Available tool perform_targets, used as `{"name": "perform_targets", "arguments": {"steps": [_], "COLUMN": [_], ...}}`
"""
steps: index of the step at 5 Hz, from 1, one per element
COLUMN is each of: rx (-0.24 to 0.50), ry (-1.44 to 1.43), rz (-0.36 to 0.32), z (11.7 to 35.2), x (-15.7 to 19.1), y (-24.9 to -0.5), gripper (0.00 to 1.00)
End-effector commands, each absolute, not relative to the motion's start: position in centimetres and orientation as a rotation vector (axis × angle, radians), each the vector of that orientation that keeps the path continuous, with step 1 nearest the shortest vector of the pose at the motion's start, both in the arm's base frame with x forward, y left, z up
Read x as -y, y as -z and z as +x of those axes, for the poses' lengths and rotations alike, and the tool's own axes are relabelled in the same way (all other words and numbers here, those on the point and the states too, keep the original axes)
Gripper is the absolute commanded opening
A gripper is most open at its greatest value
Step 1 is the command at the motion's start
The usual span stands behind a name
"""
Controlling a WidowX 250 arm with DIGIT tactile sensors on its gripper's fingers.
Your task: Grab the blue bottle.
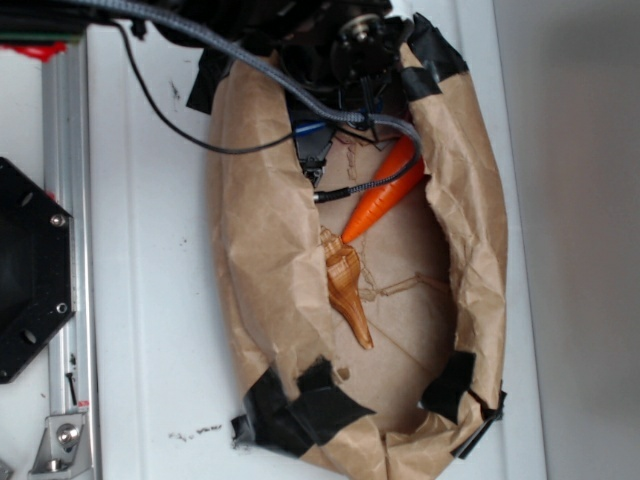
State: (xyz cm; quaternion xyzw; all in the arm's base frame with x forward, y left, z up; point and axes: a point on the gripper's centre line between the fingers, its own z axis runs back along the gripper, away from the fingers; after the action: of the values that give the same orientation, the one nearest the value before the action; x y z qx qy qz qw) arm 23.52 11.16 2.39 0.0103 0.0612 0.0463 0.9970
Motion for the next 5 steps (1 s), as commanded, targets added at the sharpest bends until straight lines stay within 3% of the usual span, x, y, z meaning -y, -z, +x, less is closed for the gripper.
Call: {"name": "perform_targets", "arguments": {"steps": [1, 2, 3, 4, 5], "rx": [-0.116, 0.038, 0.079, 0.122, 0.114], "ry": [-0.143, -0.072, -0.186, -0.239, -0.315], "rz": [0.114, 0.064, -0.015, -0.038, -0.042], "z": [24.5, 26.0, 26.6, 26.6, 26.0], "x": [-8.5, -4.0, -2.7, -2.4, -3.2], "y": [-8.7, -13.9, -19.4, -19.3, -17.9], "gripper": [0.0, 0.0, 0.0, 0.0, 0.0]}}
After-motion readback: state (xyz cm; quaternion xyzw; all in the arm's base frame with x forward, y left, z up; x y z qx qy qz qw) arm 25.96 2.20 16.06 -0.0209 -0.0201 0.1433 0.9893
